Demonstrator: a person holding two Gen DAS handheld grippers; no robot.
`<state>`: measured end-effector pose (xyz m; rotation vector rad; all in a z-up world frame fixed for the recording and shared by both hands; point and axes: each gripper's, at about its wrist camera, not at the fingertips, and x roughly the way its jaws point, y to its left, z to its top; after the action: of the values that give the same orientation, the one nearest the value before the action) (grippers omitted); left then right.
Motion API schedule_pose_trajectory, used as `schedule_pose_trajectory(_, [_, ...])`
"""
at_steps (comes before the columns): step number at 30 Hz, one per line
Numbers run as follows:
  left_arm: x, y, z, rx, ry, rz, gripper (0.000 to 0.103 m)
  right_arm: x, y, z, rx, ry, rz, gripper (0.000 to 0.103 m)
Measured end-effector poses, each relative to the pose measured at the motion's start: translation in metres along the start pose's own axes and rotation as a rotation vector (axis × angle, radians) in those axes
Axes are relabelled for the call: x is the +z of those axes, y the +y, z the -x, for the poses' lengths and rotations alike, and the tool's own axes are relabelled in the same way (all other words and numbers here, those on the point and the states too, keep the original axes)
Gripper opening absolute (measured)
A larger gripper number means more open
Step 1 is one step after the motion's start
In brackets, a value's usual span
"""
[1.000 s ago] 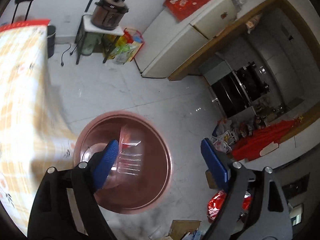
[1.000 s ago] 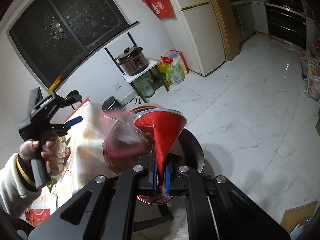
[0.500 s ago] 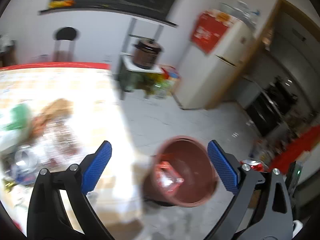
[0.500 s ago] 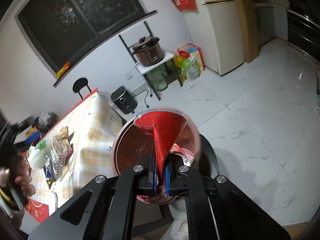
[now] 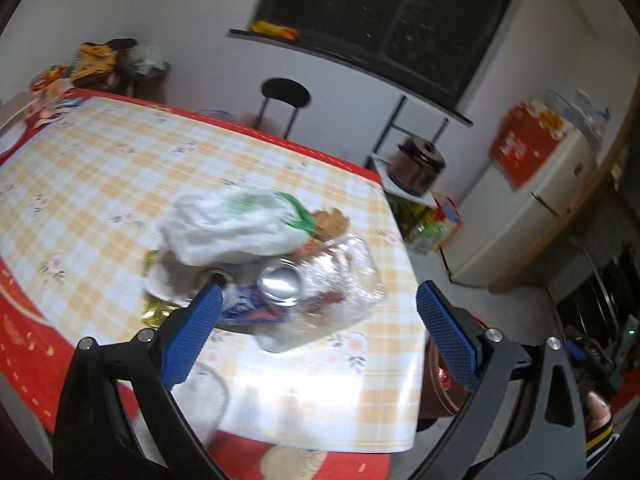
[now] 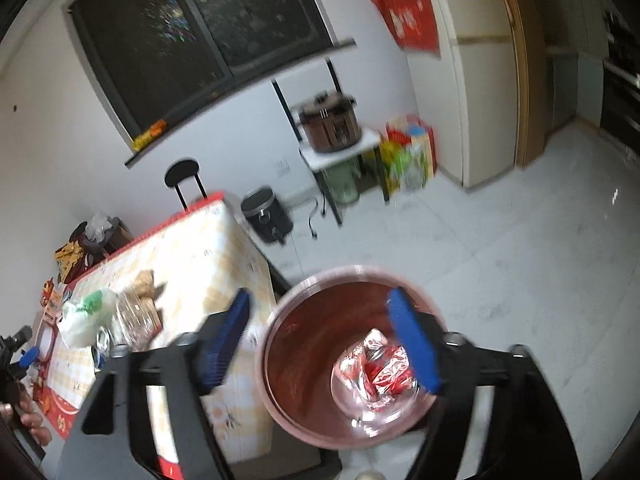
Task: Collect trash
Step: 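Lower the left tool onto the white plastic bag and close on it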
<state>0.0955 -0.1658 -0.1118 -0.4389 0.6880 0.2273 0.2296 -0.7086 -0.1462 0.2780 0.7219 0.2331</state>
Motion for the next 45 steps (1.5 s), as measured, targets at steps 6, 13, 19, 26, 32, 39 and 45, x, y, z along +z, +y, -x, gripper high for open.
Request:
schedule_pose_trajectory(6, [0.003,0.026,0.026,0.045,-0.05,0.018,0.096,0.017,0.037,0.023,-0.02,-0.059,0.08,0.098])
schedule_pose_trajectory(13, [0.009,0.07,0.053,0.102,-0.076,0.012,0.096,0.016,0.085,0.019,-0.003,-0.04,0.117,0.098])
schedule_pose_trajectory(19, [0.016,0.117,0.066,0.105,-0.075,0.027,0.096,0.003,0.137,0.005,0.019,-0.007,0.132,0.098])
schedule_pose_trajectory(26, [0.029,0.136,0.047,0.06,-0.045,-0.087,0.096,-0.014,0.207,-0.001,0.038,0.021,0.159,0.098])
schedule_pose_trajectory(32, [0.04,0.114,-0.007,-0.085,0.022,-0.25,0.097,-0.032,0.236,0.007,-0.005,0.035,0.147,0.098])
schedule_pose_trajectory(39, [0.039,0.083,-0.086,-0.17,0.119,-0.511,0.097,-0.062,0.237,0.023,-0.117,0.046,0.072,0.098])
schedule_pose_trajectory(45, [0.033,0.076,-0.129,-0.176,0.171,-0.639,0.097,-0.096,0.223,0.047,-0.213,0.047,-0.021,0.098])
